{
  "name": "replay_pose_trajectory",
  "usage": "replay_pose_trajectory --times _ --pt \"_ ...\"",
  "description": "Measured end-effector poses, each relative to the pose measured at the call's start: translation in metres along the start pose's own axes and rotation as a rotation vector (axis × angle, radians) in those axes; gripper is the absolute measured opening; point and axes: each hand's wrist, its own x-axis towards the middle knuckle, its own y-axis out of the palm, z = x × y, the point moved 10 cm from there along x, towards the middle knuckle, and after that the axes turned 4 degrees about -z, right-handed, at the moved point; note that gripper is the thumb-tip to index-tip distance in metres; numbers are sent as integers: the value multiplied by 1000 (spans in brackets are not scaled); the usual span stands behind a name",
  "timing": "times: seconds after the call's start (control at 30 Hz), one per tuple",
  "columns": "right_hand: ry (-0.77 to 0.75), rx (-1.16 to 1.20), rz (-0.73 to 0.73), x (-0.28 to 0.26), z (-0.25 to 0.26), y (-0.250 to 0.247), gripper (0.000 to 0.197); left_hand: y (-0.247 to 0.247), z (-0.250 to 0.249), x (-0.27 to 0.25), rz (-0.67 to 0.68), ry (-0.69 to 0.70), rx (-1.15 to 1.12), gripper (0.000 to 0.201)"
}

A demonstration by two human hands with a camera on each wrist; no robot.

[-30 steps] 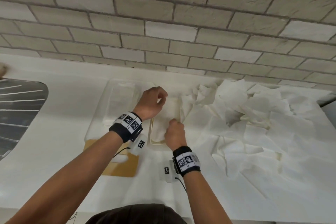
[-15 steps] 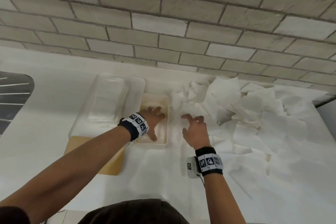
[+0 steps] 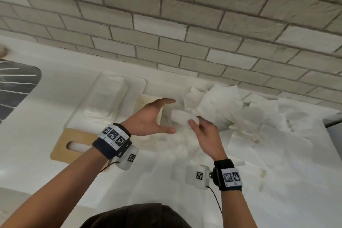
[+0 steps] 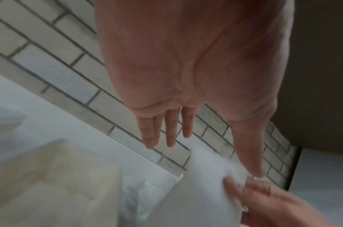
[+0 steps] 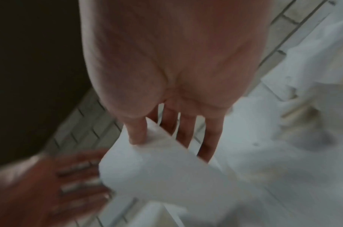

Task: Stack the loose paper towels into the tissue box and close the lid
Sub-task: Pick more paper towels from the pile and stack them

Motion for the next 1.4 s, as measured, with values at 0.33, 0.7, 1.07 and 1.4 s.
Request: replay_pose_trajectory --times 0.33,0.7,1.07,1.4 --pt "5 520 -135 -5 93 -32 57 -34 -37 -8 -327 -91 -429 22" --pt "5 -98 81 15 72 149 43 -60 108 -31 -421 -327 147 77" --pt "99 -478 295 13 64 197 54 -15 153 -30 -101 -382 325 90" --pt "135 -527 -14 -10 -30 9 59 -40 43 -63 -411 -141 17 32"
